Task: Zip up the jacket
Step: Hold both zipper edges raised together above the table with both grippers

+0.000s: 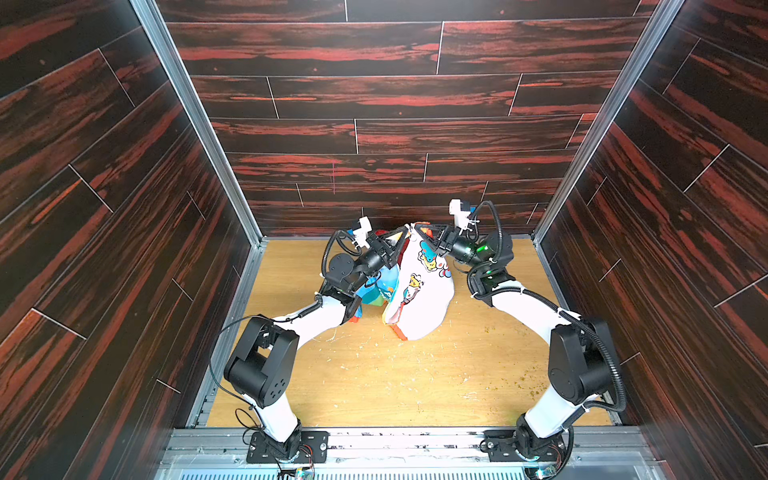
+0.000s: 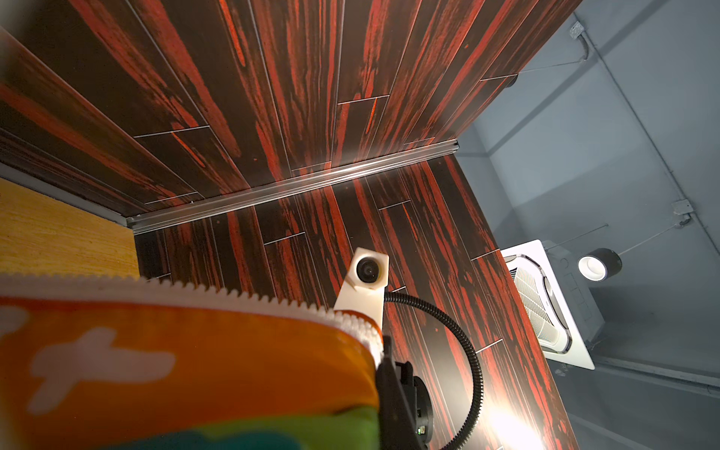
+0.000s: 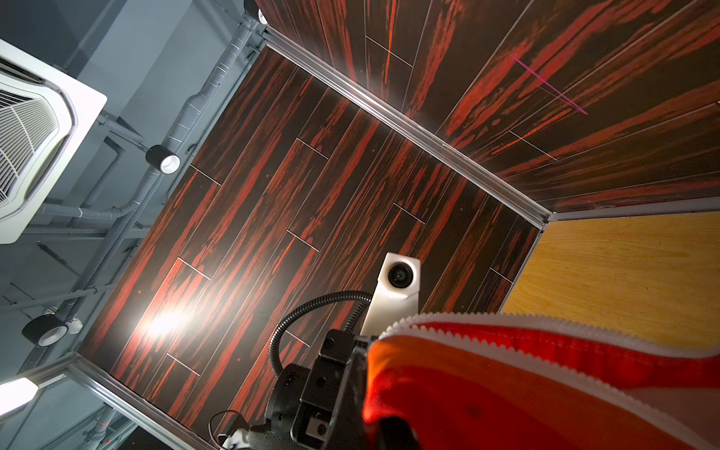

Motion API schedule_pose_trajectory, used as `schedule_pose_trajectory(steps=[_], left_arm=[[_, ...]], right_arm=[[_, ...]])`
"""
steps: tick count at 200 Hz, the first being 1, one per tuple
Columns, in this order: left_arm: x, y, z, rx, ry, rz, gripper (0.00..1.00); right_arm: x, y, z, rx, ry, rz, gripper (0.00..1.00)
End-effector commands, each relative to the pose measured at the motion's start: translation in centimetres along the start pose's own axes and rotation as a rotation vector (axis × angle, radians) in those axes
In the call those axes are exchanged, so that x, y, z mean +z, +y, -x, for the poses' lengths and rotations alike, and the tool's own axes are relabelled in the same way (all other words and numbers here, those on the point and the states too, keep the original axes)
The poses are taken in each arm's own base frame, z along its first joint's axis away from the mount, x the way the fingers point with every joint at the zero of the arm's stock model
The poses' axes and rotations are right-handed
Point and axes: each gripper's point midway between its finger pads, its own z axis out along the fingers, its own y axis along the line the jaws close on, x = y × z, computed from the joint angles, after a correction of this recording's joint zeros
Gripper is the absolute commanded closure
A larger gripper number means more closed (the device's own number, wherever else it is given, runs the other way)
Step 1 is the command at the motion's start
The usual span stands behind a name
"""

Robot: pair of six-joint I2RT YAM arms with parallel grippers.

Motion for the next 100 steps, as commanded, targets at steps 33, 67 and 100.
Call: schedule_pose_trajectory(steps=[33, 67, 100], left_arm=[[-0.1, -3.0, -2.6, 0.027, 0.105, -0.063, 1.00], [-0.2, -2.9, -2.8, 0.022, 0.107, -0.061, 1.00], [-0.1, -4.2, -2.3, 0.020, 0.084, -0.100, 1.00]], right_arm=[[0.6, 2.0, 2.6, -0.042, -0.075, 0.041, 1.00], [0.7, 1.7, 3.0, -0.037, -0.080, 0.029, 1.00], [0.3, 0.7, 2.6, -0.030, -0.082, -0.008, 1.00]])
